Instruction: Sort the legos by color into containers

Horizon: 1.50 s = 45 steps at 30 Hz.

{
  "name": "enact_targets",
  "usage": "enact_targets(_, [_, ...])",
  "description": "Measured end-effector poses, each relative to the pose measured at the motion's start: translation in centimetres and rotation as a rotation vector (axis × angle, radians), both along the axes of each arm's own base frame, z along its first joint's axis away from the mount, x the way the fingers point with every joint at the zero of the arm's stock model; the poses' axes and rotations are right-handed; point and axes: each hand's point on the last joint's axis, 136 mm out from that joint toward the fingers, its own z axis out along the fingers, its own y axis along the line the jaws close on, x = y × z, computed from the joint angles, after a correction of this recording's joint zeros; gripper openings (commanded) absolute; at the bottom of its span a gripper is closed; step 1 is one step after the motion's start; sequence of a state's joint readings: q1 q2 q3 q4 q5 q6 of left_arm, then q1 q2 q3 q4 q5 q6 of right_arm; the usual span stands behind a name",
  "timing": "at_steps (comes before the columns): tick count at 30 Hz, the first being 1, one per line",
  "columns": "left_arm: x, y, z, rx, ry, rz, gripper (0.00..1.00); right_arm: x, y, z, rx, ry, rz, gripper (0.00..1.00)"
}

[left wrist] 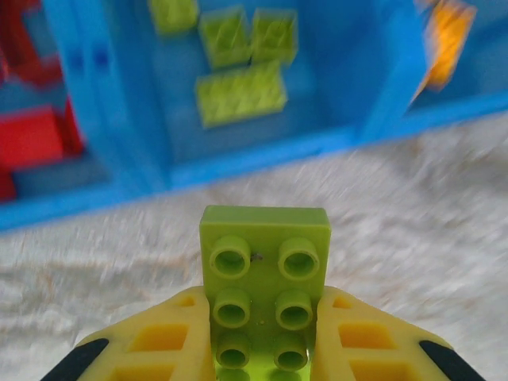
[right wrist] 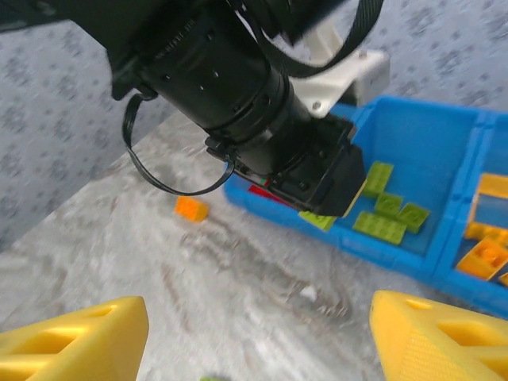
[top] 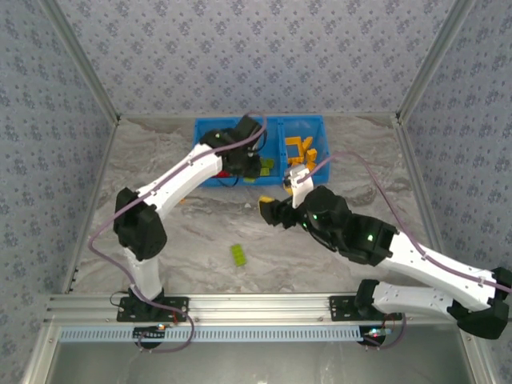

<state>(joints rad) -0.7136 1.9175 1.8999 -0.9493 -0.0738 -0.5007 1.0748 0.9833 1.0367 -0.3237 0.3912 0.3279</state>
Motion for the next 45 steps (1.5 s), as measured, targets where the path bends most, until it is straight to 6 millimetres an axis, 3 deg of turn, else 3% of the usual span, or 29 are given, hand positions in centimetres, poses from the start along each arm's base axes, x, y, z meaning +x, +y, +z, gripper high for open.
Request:
enact_targets(2, [2.4,-1.6,1.5,-0.035,-0.047,0.002,0.22,1.7,-0.1,0.0,-0.016,-0.010,-0.062,0.76])
enact_targets(5, [5.8,-3.2,1.3,-0.060,-0.073,0.014,0.22,4.1,-0.4,-0.4,-0.034,-0.012,-0.141,0.76])
enact_targets(11, [11.5,-3.0,-3.6,-0.077,-0.032,0.072,0.23,7.4,-2.0,-0.5,-0.010,-0.011,-0.238,0.76])
enact_targets(17, [14.7,-2.5,-7.2,-0.138,0.003,0.095,0.24,8.7,-2.3,-0.1,0.053,-0.008,-0.256,0.78])
enact_targets(24, [16.1,-4.4,-9.2,-0.186,-0.010,0.066,0.26,10.3,-1.9,-2.4,0.069,0.014,-0.269,0.78])
enact_targets(28, [16.7,-4.9,-10.6,-0.198,-0.006,0.065,0.26,10.3,-1.4,-2.2,0.087,0.012,-0.253,0.78])
enact_targets(36, [17.4,-4.5,-14.1,-0.189,0.033,0.094,0.38,9.8,-1.3,-2.4,0.106,0.020,-0.241,0.79])
enact_targets(38, [17.6,-4.5,-14.3,-0.197,0.036,0.096,0.48,9.6,-1.2,-2.7,0.102,0.025,-0.236,0.79])
enact_targets(45, [17.8,-5.0,-13.1,-0.229,0.023,0.086,0.54,9.3,-1.1,-3.9,0.080,0.043,-0.227,0.79])
